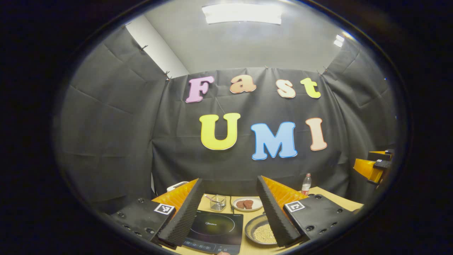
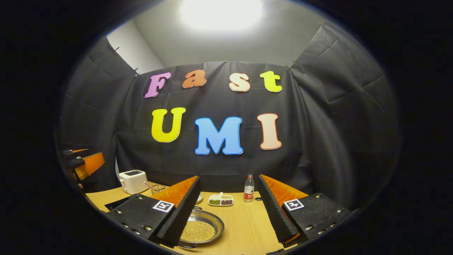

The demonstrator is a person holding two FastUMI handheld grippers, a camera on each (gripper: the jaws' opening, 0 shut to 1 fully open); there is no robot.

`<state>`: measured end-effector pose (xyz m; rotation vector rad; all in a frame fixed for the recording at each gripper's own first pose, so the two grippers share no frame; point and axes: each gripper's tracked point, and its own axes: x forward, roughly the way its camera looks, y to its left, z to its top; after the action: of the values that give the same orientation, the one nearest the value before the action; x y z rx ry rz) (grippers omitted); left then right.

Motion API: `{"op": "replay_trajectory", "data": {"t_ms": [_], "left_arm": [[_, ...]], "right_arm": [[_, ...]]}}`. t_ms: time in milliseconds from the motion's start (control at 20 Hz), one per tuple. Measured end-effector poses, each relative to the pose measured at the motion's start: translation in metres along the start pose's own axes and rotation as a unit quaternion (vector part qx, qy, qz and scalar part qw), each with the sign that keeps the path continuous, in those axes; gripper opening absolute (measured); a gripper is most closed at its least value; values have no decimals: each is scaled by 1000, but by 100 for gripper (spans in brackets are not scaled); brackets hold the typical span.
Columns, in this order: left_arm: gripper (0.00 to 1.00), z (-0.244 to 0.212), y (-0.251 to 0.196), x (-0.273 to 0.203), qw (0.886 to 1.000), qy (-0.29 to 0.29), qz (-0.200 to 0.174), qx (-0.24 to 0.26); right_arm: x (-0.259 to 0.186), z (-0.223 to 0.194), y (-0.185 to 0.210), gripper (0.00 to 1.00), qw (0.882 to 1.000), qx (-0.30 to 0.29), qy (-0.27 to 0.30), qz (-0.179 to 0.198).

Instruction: First push the handle of the pot to place it horizontally, then grasp the pot with both hands and set it on the induction cooktop.

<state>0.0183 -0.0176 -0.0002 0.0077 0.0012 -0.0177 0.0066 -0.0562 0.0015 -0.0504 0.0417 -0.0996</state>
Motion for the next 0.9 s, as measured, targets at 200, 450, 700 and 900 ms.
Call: {"op": "replay_trajectory", "data": {"t_ms": [200,450,700,900], "left_arm": [[100,4,-5,-4,1000,-2,4,7],[100,9,-12,-10,1000,-7,6,17],[100,6,-23,-14,1000,1,15,15],[100,8,-30,-19,999,4,28,24]], "right_arm": [[1,-9,0,73,1000,7,17,9],[2,-21,-2,53,999,14,36,12],[4,-23,-14,6,999,17,35,3],[6,-27,-17,1,998,33,37,32]]}}
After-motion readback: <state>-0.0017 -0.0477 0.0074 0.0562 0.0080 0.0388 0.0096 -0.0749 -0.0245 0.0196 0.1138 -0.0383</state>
